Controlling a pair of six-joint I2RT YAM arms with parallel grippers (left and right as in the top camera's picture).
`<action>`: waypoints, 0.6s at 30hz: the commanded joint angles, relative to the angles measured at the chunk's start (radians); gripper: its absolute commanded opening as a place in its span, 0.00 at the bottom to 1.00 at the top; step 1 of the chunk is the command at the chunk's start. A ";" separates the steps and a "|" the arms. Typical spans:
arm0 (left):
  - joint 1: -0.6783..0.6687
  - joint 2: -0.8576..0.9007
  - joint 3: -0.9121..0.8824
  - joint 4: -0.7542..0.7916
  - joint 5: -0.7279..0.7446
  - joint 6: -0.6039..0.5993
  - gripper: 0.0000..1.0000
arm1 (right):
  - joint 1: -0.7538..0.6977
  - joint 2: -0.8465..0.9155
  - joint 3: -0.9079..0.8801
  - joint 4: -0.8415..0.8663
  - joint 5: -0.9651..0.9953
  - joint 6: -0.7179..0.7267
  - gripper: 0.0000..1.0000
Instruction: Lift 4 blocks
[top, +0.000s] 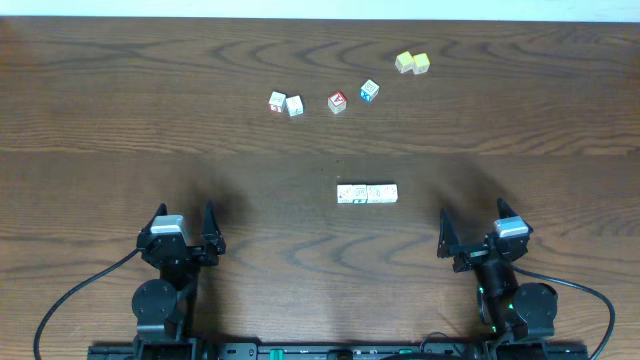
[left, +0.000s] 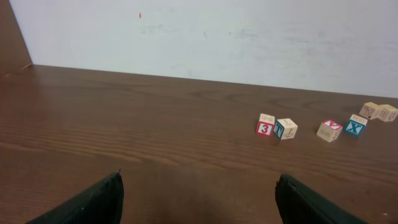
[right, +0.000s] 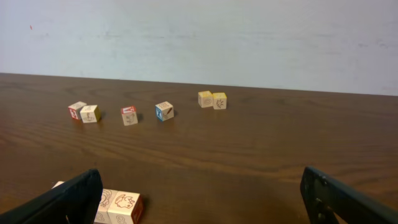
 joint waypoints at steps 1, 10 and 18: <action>0.005 -0.006 -0.017 -0.040 -0.046 0.006 0.79 | -0.010 -0.006 -0.002 -0.004 0.002 -0.015 0.99; 0.005 -0.006 -0.017 -0.040 -0.046 0.006 0.79 | -0.010 -0.006 -0.002 -0.004 0.002 -0.015 0.99; 0.005 -0.006 -0.017 -0.040 -0.046 0.006 0.79 | -0.011 -0.006 -0.001 -0.013 0.056 -0.044 0.99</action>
